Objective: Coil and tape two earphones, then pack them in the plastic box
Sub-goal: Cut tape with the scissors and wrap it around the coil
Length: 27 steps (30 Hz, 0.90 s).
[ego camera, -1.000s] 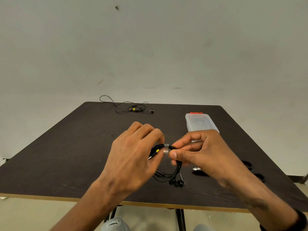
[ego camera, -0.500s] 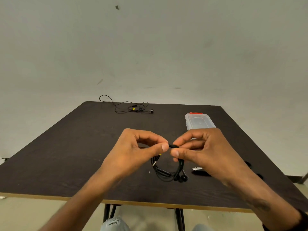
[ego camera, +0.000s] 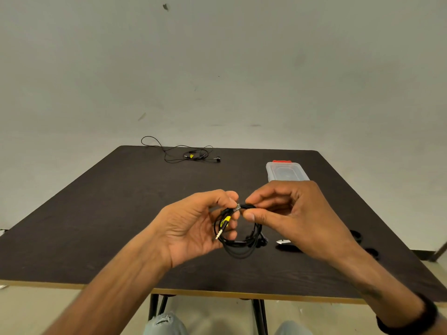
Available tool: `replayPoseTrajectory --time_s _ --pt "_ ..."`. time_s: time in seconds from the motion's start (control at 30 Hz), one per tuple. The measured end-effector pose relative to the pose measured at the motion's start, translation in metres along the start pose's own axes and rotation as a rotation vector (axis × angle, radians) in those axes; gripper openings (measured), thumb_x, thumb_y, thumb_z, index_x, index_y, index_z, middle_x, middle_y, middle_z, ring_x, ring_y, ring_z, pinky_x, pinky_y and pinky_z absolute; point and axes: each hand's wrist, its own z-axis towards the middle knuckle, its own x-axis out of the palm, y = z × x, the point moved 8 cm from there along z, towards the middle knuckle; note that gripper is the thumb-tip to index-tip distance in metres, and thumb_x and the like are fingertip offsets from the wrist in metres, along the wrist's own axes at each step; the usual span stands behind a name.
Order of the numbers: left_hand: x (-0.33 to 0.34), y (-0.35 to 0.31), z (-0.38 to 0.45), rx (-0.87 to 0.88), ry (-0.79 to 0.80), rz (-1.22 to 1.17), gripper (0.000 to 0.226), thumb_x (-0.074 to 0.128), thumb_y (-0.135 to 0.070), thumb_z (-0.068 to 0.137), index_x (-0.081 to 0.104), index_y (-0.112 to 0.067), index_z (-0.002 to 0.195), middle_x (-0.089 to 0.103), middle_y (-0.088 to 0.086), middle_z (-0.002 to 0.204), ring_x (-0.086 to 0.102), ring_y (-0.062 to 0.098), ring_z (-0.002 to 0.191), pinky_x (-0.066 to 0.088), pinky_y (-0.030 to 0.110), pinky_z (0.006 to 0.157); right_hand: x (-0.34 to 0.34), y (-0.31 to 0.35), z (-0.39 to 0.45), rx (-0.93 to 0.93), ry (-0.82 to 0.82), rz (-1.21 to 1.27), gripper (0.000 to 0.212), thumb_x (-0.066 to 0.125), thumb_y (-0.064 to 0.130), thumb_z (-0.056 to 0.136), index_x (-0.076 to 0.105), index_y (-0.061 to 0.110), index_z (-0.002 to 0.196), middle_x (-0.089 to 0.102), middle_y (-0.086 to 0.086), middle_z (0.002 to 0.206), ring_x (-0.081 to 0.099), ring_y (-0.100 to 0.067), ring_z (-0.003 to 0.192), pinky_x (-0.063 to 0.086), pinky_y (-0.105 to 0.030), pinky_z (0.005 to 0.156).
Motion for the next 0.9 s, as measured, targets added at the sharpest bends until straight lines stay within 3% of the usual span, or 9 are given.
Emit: replayPoseTrajectory --time_s 0.17,0.23,0.37,0.5,0.63,0.77,0.9 --pt "0.001 0.004 0.005 0.008 -0.023 -0.085 0.014 0.073 -0.004 0.072 0.080 -0.013 0.081 0.068 0.010 0.076 0.061 0.021 0.066 0.052 0.039 0.077 -0.003 -0.010 0.001 0.043 -0.022 0.040 0.016 0.087 0.026 0.080 0.080 0.022 0.095 0.081 0.012 0.083 0.077 -0.003 0.081 0.061 -0.018 0.080" --pt "0.000 0.006 0.008 0.014 -0.039 -0.089 0.014 0.073 -0.004 0.072 0.081 -0.014 0.076 0.068 0.010 0.076 0.060 0.020 0.067 0.051 0.038 0.077 -0.002 -0.017 0.001 0.082 -0.020 0.068 0.016 0.087 0.027 0.081 0.081 0.022 0.095 0.081 0.008 0.082 0.078 -0.006 0.080 0.062 -0.022 0.080" --pt "-0.009 0.010 0.013 0.021 -0.072 -0.129 0.017 0.068 -0.002 0.080 0.081 -0.013 0.080 0.068 0.010 0.077 0.059 0.020 0.066 0.051 0.037 0.076 0.008 -0.029 0.005 0.141 0.002 0.162 0.015 0.086 0.021 0.083 0.081 0.017 0.097 0.082 -0.001 0.083 0.079 -0.016 0.077 0.065 -0.031 0.077" --pt "-0.032 0.007 0.007 0.056 -0.101 -0.115 0.017 0.069 -0.006 0.078 0.082 -0.014 0.085 0.071 0.008 0.083 0.060 0.019 0.070 0.050 0.037 0.079 0.034 -0.030 0.018 0.152 0.060 0.214 0.013 0.084 0.018 0.086 0.081 0.014 0.098 0.082 -0.005 0.084 0.079 -0.018 0.079 0.064 -0.029 0.071" --pt "-0.084 -0.009 -0.010 0.167 -0.233 0.068 0.026 0.063 -0.007 0.087 0.085 -0.014 0.100 0.073 0.010 0.095 0.063 0.020 0.079 0.051 0.038 0.084 0.074 -0.031 0.037 0.196 0.103 0.288 0.011 0.082 0.012 0.088 0.080 0.005 0.096 0.082 -0.010 0.083 0.076 -0.017 0.072 0.061 -0.025 0.064" --pt "-0.142 -0.032 -0.033 0.316 -0.480 0.297 0.030 0.052 -0.019 0.101 0.080 -0.020 0.112 0.075 0.006 0.099 0.066 0.020 0.092 0.053 0.043 0.097 0.128 -0.033 0.061 0.249 0.128 0.302 0.007 0.082 0.009 0.088 0.080 0.003 0.091 0.081 -0.012 0.081 0.073 -0.017 0.069 0.060 -0.026 0.062" --pt "-0.184 -0.048 -0.052 0.416 -0.647 0.553 0.023 0.060 -0.040 0.101 0.077 -0.027 0.110 0.075 -0.003 0.097 0.067 0.011 0.090 0.053 0.032 0.086 0.182 -0.034 0.085 0.291 0.157 0.268 0.008 0.085 0.011 0.086 0.080 0.005 0.085 0.081 -0.009 0.077 0.076 -0.016 0.068 0.060 -0.027 0.059"
